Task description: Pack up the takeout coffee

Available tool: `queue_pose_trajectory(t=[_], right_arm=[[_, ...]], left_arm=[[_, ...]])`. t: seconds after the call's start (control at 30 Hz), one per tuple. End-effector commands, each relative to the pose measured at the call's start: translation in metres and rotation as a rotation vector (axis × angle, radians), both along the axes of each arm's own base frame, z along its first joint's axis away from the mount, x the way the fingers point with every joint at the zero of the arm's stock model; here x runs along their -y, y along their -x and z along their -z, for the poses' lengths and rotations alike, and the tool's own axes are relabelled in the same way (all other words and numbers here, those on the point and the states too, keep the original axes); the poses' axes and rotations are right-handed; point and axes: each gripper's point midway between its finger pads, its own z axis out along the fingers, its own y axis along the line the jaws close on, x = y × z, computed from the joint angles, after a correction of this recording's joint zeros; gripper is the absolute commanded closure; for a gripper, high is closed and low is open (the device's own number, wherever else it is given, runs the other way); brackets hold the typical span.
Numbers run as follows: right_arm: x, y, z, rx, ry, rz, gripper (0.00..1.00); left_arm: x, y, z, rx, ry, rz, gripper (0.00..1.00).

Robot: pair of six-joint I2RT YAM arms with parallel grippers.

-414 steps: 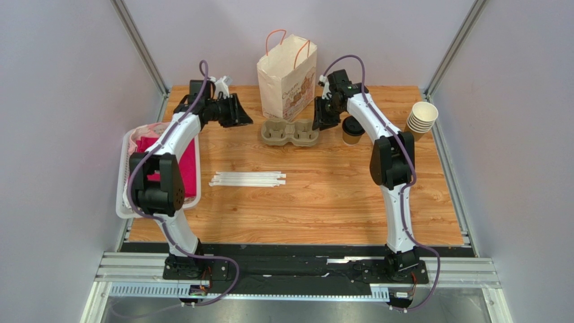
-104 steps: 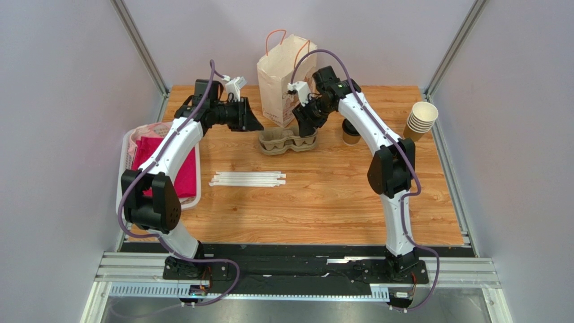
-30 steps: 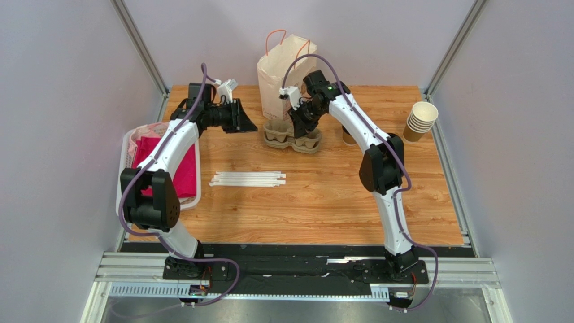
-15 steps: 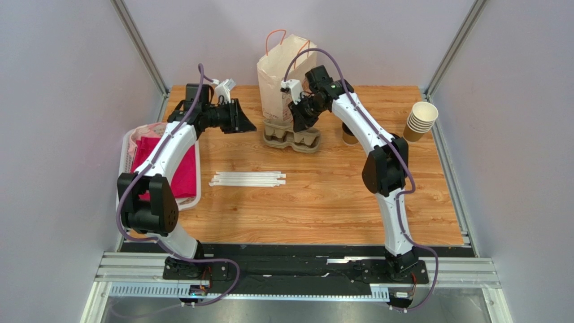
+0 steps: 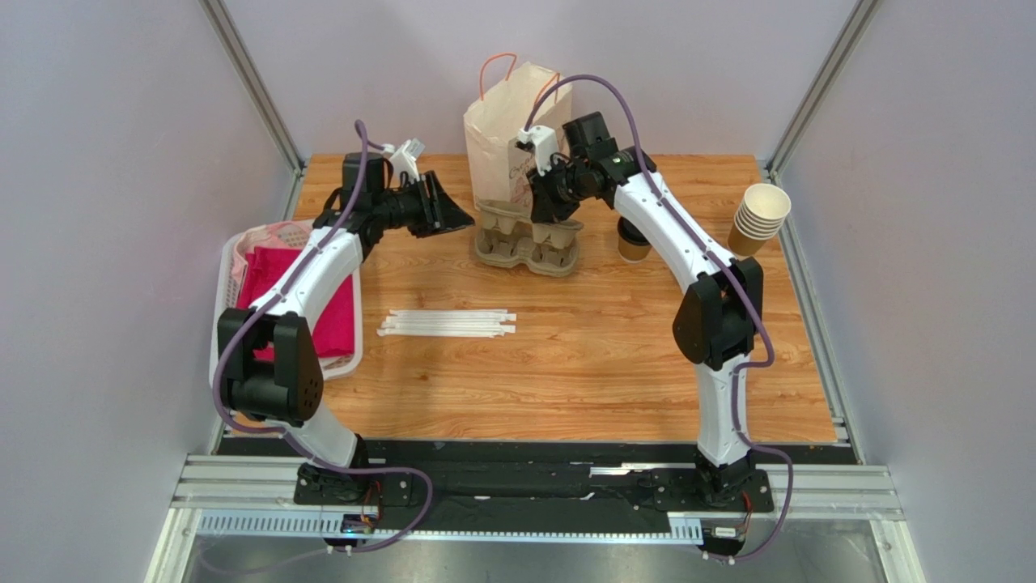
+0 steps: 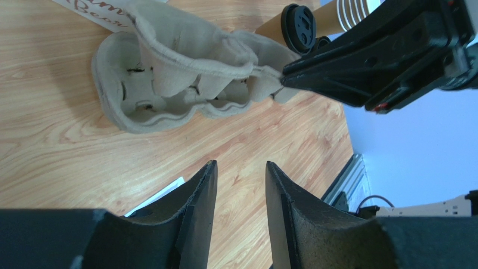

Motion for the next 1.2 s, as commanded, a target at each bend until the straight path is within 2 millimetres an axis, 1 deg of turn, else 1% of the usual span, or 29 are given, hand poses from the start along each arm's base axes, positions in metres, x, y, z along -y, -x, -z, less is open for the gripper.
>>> queue_pose_trajectory(t=[0.0,0.07,0.1,0.17,0.2,0.33,0.37,0.4,0.5,0.63,0.7,0.77,0.93,1.03,1.17], right_arm=[[-0.004,-0.004,-0.018,0.068,-0.046,0.027,1.0],[-0.004,-0.005,-0.008,0.052,-0.037,0.034,1.0],[-0.004,-0.006,-0.006,0.05,-0.036,0.037,1.0],[-0.005,-0.007,-0.002,0.046,-0.035,0.039,1.0],[-0.005,-0.008,0.0,0.041,-0.035,0.043,1.0],[-0.007,-0.007,-0.002,0.042,-0.045,0.045,1.0],[-0.007,-0.007,-0.002,0.041,-0.045,0.046,1.0],[-0.007,-0.007,-0.003,0.044,-0.048,0.044,1.0],[-0.007,-0.007,-0.002,0.041,-0.047,0.045,1.0],[-0.009,-0.005,0.0,0.027,-0.056,0.042,1.0],[-0.01,-0.005,-0.001,0.019,-0.065,0.045,1.0],[-0.011,-0.005,-0.001,0.017,-0.068,0.045,1.0],[-0.011,-0.004,-0.003,0.015,-0.075,0.043,1.0],[-0.012,-0.002,-0.004,0.013,-0.078,0.039,1.0],[-0.012,-0.002,-0.007,0.019,-0.081,0.037,1.0]], left_arm=[[0.022,-0.02,-0.005,0.018,0.04,-0.027,0.54],[0.029,-0.025,-0.002,0.014,0.045,-0.031,0.53],[0.036,-0.026,0.004,0.001,0.047,-0.024,0.5],[0.043,-0.028,0.007,0.001,0.043,-0.028,0.48],[0.049,-0.028,0.009,0.001,0.043,-0.021,0.47],[0.06,-0.033,0.011,0.005,0.057,-0.035,0.47],[0.062,-0.032,0.015,-0.02,0.07,-0.043,0.47],[0.066,-0.036,0.012,-0.004,0.091,-0.044,0.47],[0.073,-0.039,0.01,-0.013,0.148,-0.046,0.48],[0.083,-0.039,0.003,-0.005,0.172,-0.032,0.51],[0.086,-0.038,0.008,-0.017,0.153,-0.034,0.51],[0.084,-0.042,0.012,-0.024,0.137,-0.066,0.52],[0.077,-0.048,0.029,-0.07,0.098,-0.137,0.52],[0.073,-0.049,0.04,-0.1,0.071,-0.163,0.54],[0.063,-0.045,0.06,-0.16,-0.002,-0.204,0.58]])
